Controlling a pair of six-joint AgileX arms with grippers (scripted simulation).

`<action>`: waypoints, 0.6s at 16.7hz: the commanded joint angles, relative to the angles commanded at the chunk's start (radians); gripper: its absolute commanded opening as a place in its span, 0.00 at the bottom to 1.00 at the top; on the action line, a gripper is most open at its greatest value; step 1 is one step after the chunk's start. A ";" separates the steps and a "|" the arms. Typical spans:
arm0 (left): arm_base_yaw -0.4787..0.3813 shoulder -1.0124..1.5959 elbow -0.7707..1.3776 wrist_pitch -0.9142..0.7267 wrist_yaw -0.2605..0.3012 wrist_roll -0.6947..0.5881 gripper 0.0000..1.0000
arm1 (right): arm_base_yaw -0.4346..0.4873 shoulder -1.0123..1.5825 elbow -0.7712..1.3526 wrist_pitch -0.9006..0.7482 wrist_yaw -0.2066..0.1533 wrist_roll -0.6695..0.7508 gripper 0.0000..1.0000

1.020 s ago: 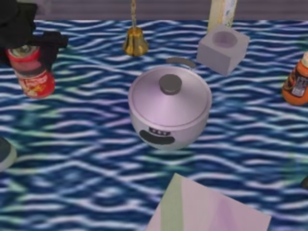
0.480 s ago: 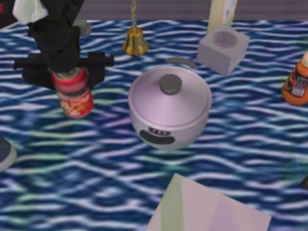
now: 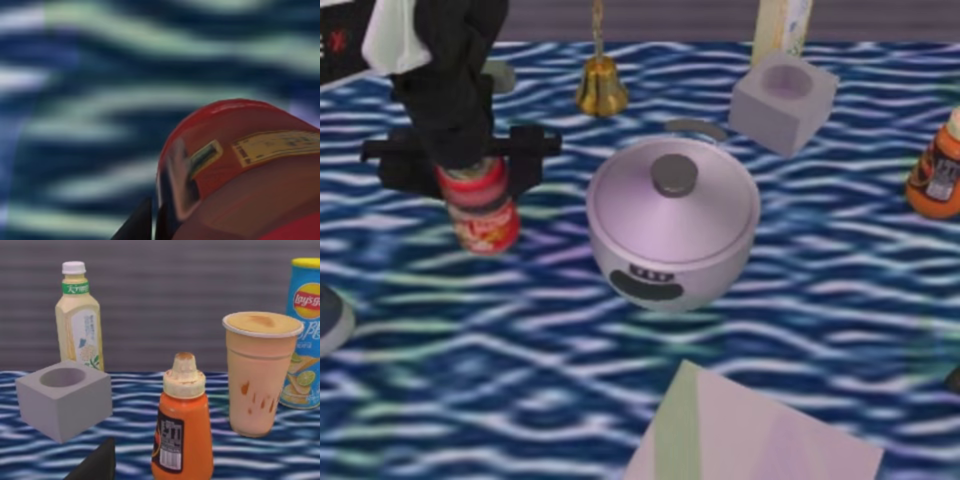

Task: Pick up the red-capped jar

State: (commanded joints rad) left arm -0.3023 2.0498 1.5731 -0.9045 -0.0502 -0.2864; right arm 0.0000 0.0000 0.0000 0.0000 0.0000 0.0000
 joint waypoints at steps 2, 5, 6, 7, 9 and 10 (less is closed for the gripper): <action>0.000 0.019 -0.033 0.052 0.000 0.001 0.00 | 0.000 0.000 0.000 0.000 0.000 0.000 1.00; 0.001 0.026 -0.042 0.064 0.000 0.001 0.00 | 0.000 0.000 0.000 0.000 0.000 0.000 1.00; 0.001 0.026 -0.042 0.064 0.000 0.001 0.00 | 0.000 0.000 0.000 0.000 0.000 0.000 1.00; 0.001 0.026 -0.042 0.064 0.000 0.001 0.08 | 0.000 0.000 0.000 0.000 0.000 0.000 1.00; 0.001 0.026 -0.042 0.064 0.000 0.001 0.23 | 0.000 0.000 0.000 0.000 0.000 0.000 1.00; 0.001 0.026 -0.042 0.064 0.000 0.001 0.30 | 0.000 0.000 0.000 0.000 0.000 0.000 1.00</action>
State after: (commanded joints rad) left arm -0.3016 2.0753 1.5310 -0.8406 -0.0504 -0.2859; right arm 0.0000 0.0000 0.0000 0.0000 0.0000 0.0000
